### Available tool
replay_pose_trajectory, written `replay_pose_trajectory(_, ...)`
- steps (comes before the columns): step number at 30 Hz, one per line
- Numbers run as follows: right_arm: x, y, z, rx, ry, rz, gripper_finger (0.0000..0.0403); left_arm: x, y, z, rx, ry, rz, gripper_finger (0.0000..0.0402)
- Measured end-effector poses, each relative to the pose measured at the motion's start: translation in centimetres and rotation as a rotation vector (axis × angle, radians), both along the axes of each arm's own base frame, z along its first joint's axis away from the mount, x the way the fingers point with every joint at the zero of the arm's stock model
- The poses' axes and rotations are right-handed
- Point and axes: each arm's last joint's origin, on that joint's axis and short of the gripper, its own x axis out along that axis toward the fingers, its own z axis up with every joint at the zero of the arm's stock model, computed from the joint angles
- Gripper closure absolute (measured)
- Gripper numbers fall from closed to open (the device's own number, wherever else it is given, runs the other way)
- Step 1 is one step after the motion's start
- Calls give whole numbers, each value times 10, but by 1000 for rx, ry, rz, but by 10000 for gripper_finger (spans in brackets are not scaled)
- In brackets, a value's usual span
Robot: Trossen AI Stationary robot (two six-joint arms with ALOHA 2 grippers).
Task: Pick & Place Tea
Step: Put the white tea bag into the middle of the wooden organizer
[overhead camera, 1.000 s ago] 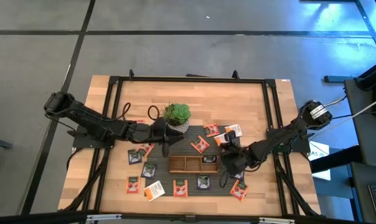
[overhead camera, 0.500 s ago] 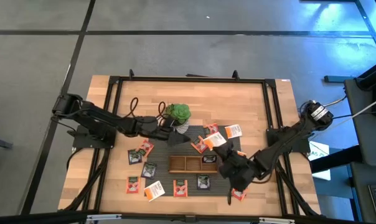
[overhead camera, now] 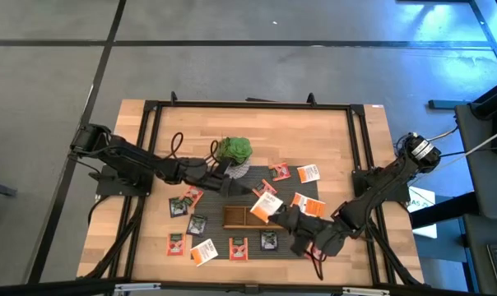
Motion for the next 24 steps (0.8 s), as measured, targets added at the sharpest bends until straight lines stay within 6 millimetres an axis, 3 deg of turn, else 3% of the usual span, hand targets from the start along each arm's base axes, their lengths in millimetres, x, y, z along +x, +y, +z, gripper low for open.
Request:
replay_pose_trajectory(11, 14, -9, 5, -67, -1, 128, 402, -2, -14, 7, 7, -74, -44, 304)
replay_pose_trajectory(24, 20, -19, 6, -134, 7, 121, 402, -3, -17, 9, 20, -95, -59, 304)
